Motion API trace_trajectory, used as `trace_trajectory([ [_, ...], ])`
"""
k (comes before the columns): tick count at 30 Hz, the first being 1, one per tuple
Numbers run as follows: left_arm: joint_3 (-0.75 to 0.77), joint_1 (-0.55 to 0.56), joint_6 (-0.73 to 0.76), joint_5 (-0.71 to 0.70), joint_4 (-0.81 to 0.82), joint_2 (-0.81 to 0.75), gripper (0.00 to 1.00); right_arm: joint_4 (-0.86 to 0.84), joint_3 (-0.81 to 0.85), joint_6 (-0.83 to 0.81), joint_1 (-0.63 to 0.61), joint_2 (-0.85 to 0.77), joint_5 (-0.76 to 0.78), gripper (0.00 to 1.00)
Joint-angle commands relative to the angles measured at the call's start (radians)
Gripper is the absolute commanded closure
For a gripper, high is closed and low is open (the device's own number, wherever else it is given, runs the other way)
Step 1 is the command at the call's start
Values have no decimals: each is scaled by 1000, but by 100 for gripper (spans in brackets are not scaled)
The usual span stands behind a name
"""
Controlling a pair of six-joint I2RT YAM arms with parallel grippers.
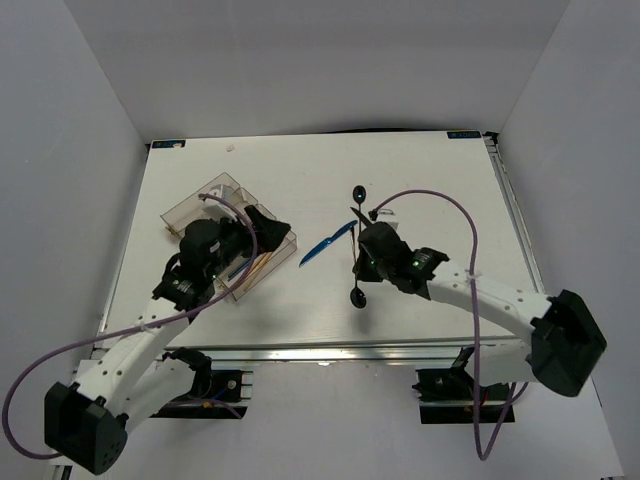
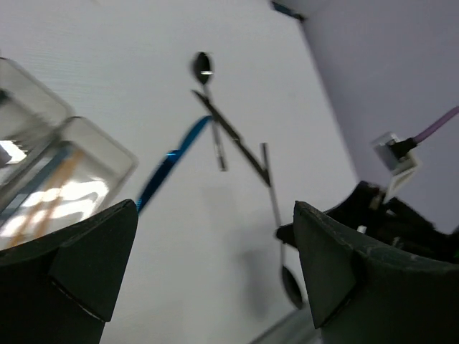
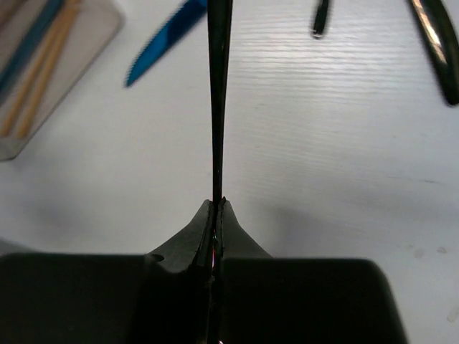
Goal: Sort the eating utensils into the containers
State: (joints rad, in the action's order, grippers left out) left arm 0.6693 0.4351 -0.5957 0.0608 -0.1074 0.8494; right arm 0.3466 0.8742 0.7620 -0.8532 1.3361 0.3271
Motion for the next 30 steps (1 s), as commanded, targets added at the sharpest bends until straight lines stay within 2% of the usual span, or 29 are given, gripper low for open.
trace_trajectory([
  [1, -54, 20, -286, 237, 381, 68, 2, -184, -35, -188, -12, -86, -152, 100],
  [3, -44, 79, -348, 200, 419, 131, 2, -213, -27, -222, -20, -116, -215, 100],
  [8, 62, 217, -352, 22, 281, 247, 2, -231, 22, -271, -53, -144, -253, 100],
  [14, 50, 228, -380, -29, 252, 297, 4, -265, 63, -276, -110, -138, -243, 100],
  [17, 55, 228, -377, -26, 232, 307, 18, -274, 74, -282, -125, -130, -241, 100],
  [18, 55, 228, -377, -26, 226, 310, 30, -279, 77, -285, -132, -127, -243, 100],
  [21, 52, 228, -377, -21, 222, 321, 50, -288, 86, -300, -139, -120, -261, 100],
  [22, 52, 228, -375, -21, 225, 324, 65, -291, 89, -305, -144, -117, -267, 100],
  [24, 61, 226, -374, -21, 227, 323, 86, -290, 92, -305, -145, -114, -263, 100],
  [25, 65, 228, -371, -22, 222, 321, 100, -290, 91, -303, -145, -115, -255, 100],
  [27, 81, 228, -355, -45, 198, 313, 100, -291, 77, -293, -145, -130, -224, 100],
  [28, 108, 228, -331, -83, 148, 309, 100, -287, 74, -287, -145, -138, -183, 92],
  [29, 130, 225, -307, -114, 115, 303, 100, -264, 72, -279, -145, -158, -157, 64],
  [30, 154, 222, -280, -180, 16, 303, 100, -250, 69, -271, -144, -169, -130, 46],
])
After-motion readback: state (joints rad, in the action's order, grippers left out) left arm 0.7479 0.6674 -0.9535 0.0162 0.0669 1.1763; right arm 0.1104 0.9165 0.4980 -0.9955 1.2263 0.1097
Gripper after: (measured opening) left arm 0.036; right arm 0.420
